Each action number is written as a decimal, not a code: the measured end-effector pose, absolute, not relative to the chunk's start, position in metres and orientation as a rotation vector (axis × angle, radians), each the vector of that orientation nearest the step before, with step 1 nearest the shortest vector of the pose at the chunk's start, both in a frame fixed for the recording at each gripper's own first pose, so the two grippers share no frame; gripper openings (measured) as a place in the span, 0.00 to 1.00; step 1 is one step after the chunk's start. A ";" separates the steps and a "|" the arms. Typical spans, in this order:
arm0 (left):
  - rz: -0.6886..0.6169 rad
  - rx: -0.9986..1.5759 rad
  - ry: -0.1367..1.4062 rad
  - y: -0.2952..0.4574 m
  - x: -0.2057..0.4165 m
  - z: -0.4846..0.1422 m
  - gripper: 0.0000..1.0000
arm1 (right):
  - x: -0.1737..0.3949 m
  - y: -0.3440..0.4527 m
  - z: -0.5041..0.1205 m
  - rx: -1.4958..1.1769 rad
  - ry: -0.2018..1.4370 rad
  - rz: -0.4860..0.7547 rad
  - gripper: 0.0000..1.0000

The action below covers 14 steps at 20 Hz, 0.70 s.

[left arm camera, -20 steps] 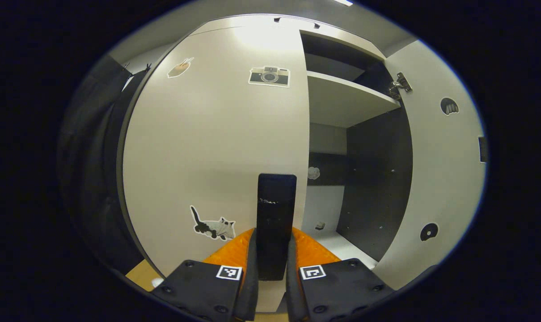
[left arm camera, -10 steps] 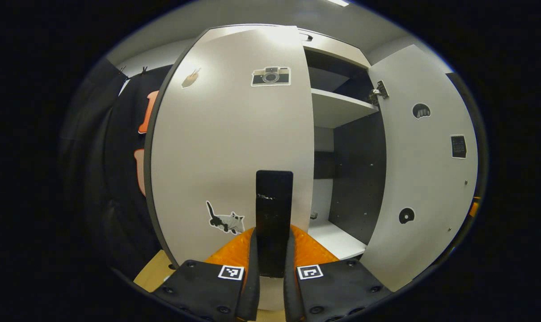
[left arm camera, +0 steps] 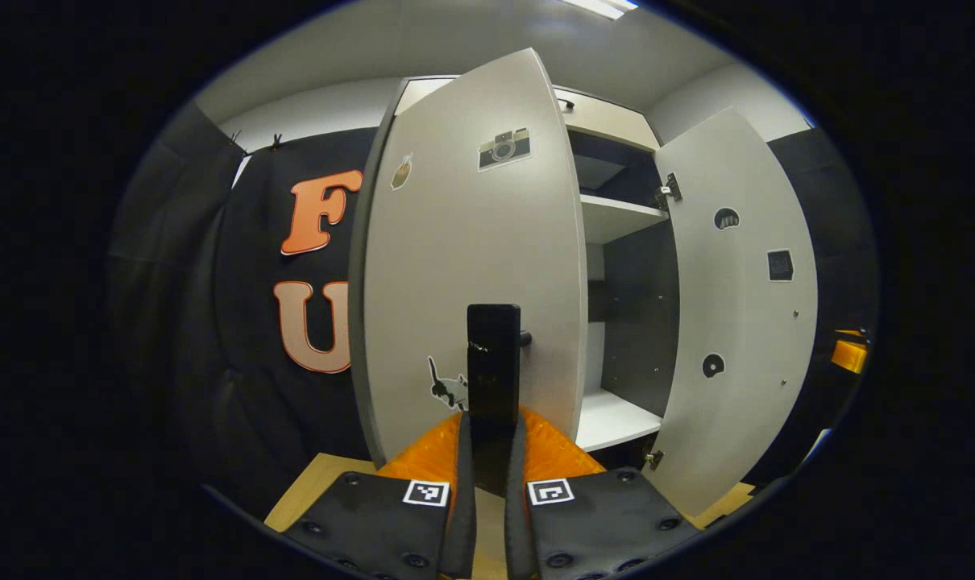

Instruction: Open the right door of the double-door shoe cabinet with the right hand, and open the left door with the left hand.

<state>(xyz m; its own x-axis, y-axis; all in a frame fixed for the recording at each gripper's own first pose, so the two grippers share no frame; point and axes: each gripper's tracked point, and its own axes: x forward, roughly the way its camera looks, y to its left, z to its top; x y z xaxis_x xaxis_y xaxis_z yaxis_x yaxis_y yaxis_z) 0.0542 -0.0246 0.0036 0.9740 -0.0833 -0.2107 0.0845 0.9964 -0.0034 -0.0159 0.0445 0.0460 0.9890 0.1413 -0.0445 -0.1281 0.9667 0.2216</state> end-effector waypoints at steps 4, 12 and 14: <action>-0.028 0.020 0.203 0.016 0.033 0.011 0.22 | -0.012 0.068 0.050 0.220 0.067 0.174 0.76; 0.059 -0.009 0.196 0.087 0.015 0.017 0.14 | -0.012 0.103 0.057 0.186 0.058 0.219 0.77; 0.109 -0.003 0.189 0.108 0.012 0.018 0.13 | -0.010 0.110 0.059 0.188 0.054 0.229 0.74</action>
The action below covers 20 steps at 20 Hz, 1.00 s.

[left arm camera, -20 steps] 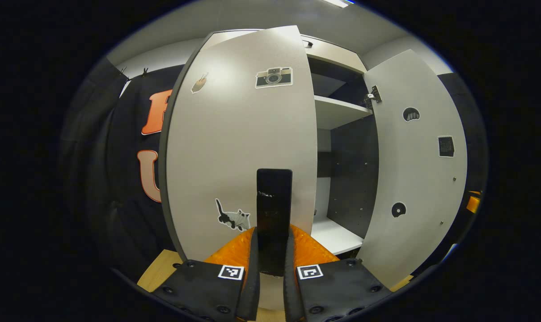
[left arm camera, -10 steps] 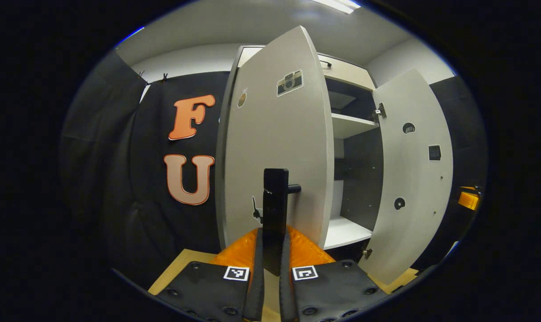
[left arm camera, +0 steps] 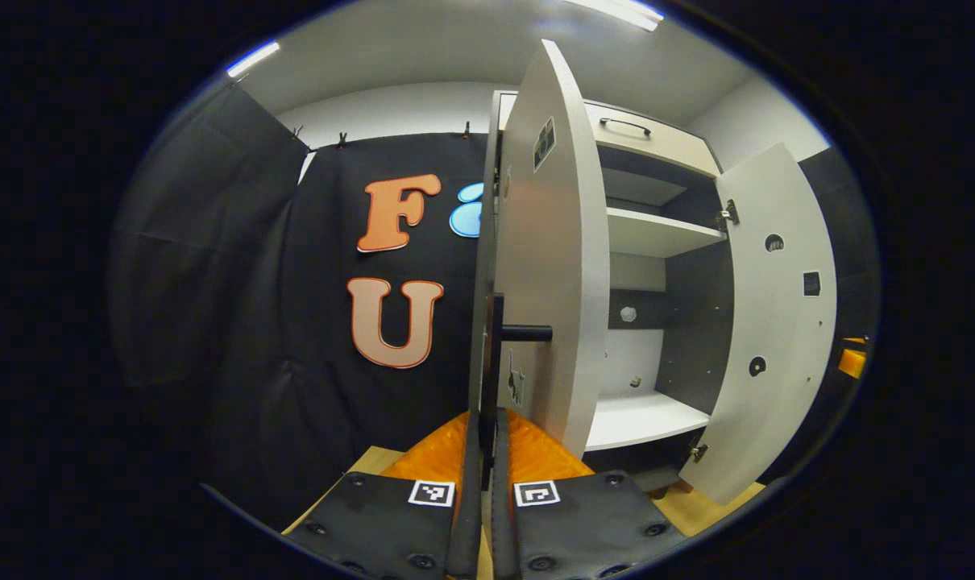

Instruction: Open the right door of the double-door shoe cabinet with the right hand, and open the left door with the left hand.

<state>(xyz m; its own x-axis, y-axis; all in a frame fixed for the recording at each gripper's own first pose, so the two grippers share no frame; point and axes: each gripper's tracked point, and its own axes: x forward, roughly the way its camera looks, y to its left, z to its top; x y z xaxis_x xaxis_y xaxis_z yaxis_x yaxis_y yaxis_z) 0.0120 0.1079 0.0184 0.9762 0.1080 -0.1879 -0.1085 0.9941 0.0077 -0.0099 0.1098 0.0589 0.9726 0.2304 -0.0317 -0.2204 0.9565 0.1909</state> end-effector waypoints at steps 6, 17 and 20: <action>0.126 0.008 0.185 0.132 -0.005 0.012 0.13 | -0.007 0.119 0.058 0.181 0.053 0.229 0.80; 0.219 0.051 0.097 0.139 -0.055 0.042 0.26 | -0.018 0.120 0.058 0.164 0.032 0.224 0.82; 0.213 0.039 0.091 0.120 -0.061 0.040 0.60 | -0.025 0.119 0.053 0.141 0.036 0.215 0.88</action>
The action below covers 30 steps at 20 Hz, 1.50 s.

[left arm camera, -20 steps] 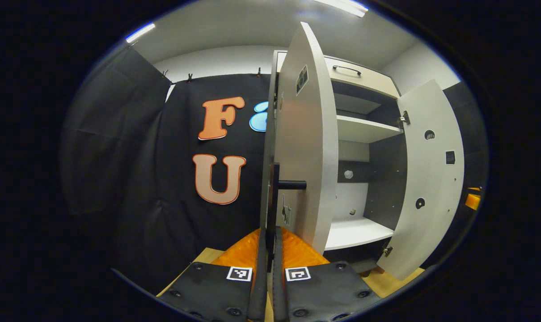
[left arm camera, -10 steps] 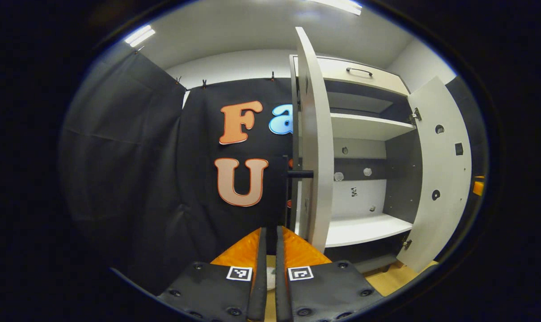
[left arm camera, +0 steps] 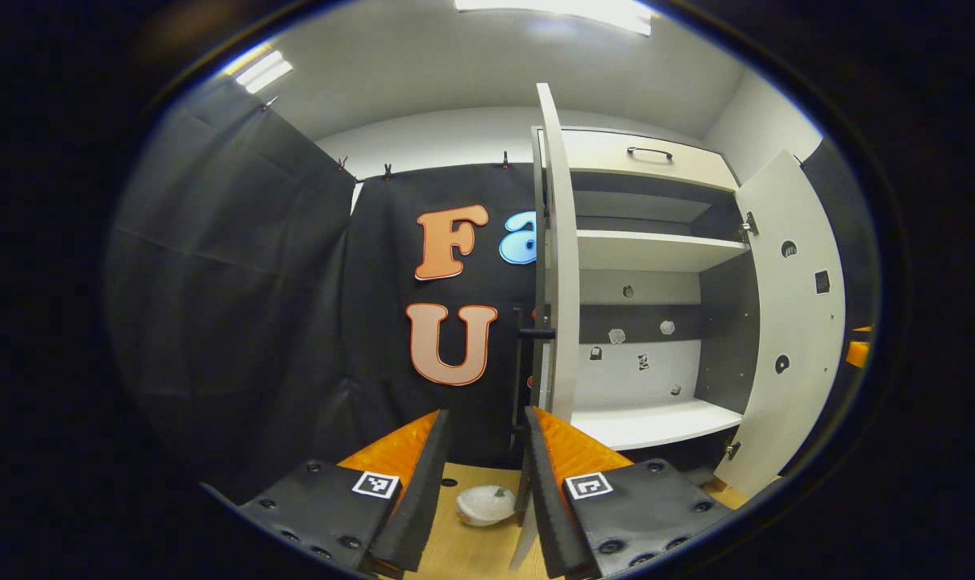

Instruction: Open the right door of the double-door shoe cabinet with the right hand, and open the left door with the left hand.

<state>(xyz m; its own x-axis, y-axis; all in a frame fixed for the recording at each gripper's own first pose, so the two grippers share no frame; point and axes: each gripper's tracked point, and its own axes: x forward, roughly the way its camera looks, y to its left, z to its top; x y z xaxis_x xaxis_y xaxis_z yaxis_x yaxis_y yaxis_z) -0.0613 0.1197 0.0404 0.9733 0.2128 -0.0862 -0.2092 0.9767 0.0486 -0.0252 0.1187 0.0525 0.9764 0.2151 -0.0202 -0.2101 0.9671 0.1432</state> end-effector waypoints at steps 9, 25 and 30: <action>0.086 0.062 0.072 0.029 -0.064 0.026 0.90 | -0.033 0.098 0.034 0.143 0.052 0.217 0.94; -0.006 0.078 0.109 -0.065 -0.033 -0.009 0.98 | -0.020 0.081 0.024 0.175 0.037 0.207 0.94; -0.025 0.084 0.118 -0.081 -0.024 -0.016 0.98 | -0.015 0.093 0.019 0.164 0.040 0.220 0.94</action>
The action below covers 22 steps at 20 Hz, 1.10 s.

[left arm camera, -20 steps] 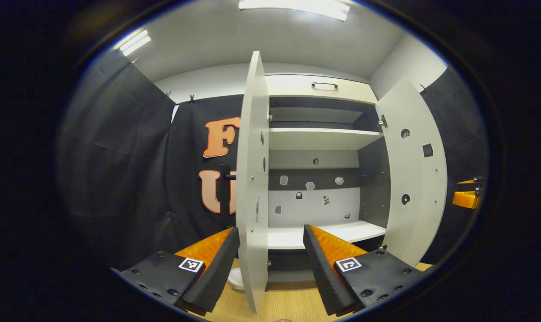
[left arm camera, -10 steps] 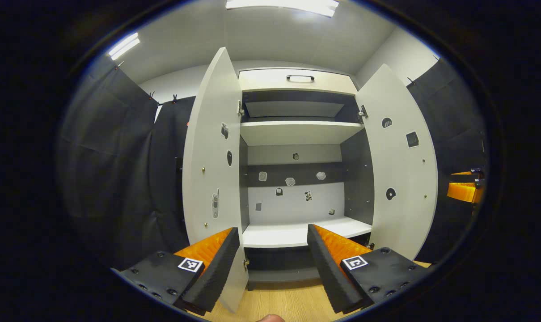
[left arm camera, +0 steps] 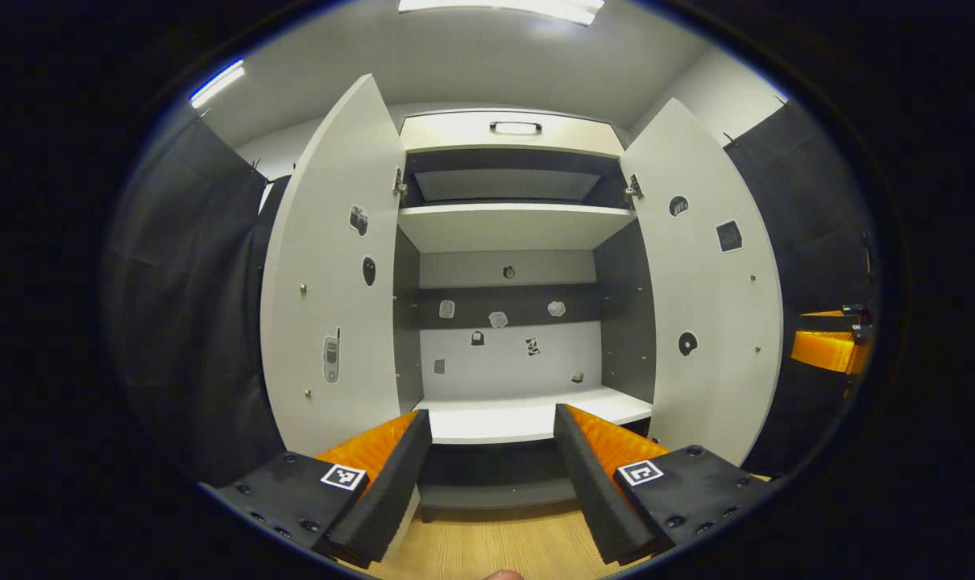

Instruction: Open the right door of the double-door shoe cabinet with the right hand, and open the left door with the left hand.

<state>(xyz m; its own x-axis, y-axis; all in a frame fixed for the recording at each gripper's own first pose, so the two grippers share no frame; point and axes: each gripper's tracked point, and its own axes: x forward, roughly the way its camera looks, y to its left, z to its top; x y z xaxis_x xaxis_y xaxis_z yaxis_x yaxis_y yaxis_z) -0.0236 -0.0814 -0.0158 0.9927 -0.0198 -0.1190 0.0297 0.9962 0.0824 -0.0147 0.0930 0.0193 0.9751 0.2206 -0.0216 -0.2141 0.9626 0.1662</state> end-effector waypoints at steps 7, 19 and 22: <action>0.007 0.096 0.081 -0.070 -0.013 0.001 0.98 | -0.005 0.084 0.025 0.173 0.019 0.189 0.94; 0.009 0.048 0.065 -0.055 -0.008 0.006 0.97 | 0.002 0.089 0.028 0.156 -0.002 0.180 0.97; 0.021 0.053 0.058 -0.051 -0.010 0.008 0.97 | 0.001 0.092 0.028 0.150 -0.001 0.187 0.94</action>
<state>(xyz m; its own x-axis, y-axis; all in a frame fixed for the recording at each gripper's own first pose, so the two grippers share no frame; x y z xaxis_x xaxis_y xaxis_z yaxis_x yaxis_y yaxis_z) -0.0101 -0.0508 0.0083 0.9981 0.0227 -0.0573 -0.0197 0.9984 0.0536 0.0012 0.0916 0.0279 0.9827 0.1848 0.0147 -0.1850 0.9715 0.1481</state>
